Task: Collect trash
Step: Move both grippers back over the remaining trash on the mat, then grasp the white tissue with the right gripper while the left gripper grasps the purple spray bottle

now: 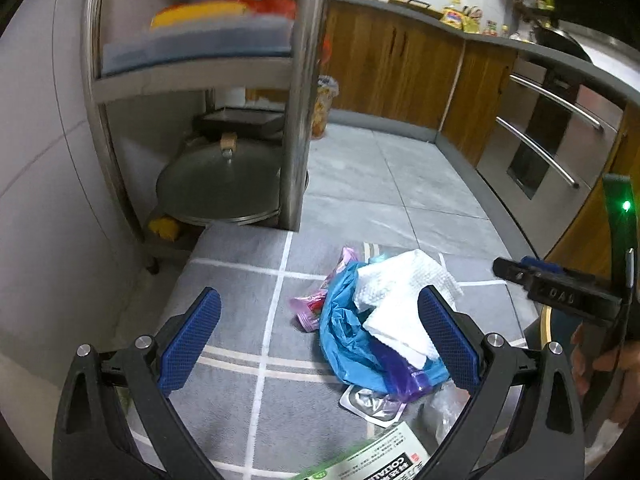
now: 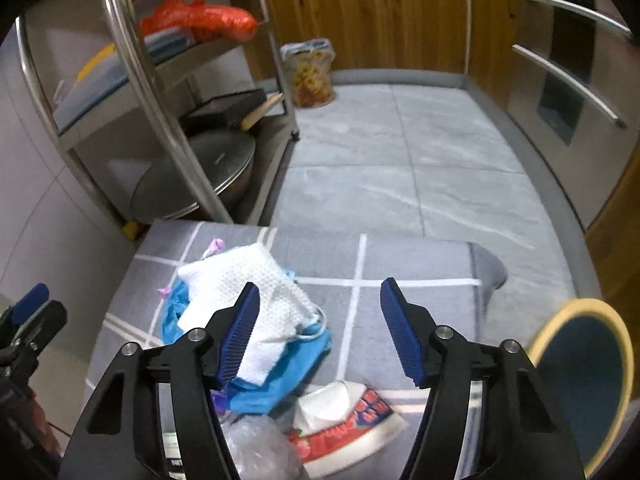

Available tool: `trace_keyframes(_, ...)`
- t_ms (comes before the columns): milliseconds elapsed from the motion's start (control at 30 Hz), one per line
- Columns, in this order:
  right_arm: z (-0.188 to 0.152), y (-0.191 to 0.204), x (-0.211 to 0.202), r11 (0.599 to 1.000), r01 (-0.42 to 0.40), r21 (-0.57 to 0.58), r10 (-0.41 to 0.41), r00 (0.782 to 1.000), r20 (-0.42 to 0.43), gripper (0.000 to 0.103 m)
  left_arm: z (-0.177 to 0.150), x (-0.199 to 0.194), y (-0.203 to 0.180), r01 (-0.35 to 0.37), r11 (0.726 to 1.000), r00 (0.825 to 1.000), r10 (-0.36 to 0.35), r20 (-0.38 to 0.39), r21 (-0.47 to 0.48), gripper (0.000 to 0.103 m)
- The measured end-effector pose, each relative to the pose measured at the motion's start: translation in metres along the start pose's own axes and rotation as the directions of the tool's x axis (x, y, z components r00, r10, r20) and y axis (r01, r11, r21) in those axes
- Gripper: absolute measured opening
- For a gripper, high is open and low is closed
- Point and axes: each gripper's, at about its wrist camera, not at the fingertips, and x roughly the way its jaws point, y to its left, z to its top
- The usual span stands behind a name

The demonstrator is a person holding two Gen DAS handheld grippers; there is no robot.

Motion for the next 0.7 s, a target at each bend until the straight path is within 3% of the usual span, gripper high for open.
trace_keyframes(100,0.003,0.009,0.016,0.999,-0.016,-0.037,0.015,1.000,-0.024,0.065,0.006,0.006,0.003,0.013,1.000,1.000,-0.013,0.000,-0.026,0.097)
trace_keyframes(233,0.005,0.014,0.037,0.997,-0.053,-0.052,0.049,0.997,-0.065,0.064,0.011,0.015,-0.002,0.002,1.000,1.000,-0.002,-0.007,0.006,0.097)
trace_keyframes(533,0.006,0.008,0.072,0.985,-0.169,0.030,0.171,0.969,-0.176,0.064,0.022,0.030,-0.019,0.040,0.999,0.999,-0.039,-0.015,0.033,0.097)
trace_keyframes(567,0.006,0.008,0.074,0.982,-0.183,0.035,0.187,0.964,-0.190,0.060,0.023,0.032,-0.022,0.044,0.998,0.999,-0.044,-0.015,0.039,0.097)
trace_keyframes(600,0.005,0.010,0.076,0.979,-0.199,0.036,0.202,0.957,-0.206,0.040,0.023,0.033,-0.023,0.045,0.998,0.999,-0.044,-0.017,0.043,0.097)
trace_keyframes(667,0.006,0.012,0.076,0.979,-0.205,0.016,0.203,0.952,-0.230,0.009,0.023,0.035,-0.026,0.044,0.998,0.999,-0.043,-0.022,0.051,0.097)
trace_keyframes(700,0.006,0.013,0.073,0.978,-0.209,0.006,0.205,0.953,-0.224,0.008,0.024,0.035,-0.027,0.045,0.998,0.999,-0.043,-0.024,0.053,0.097)
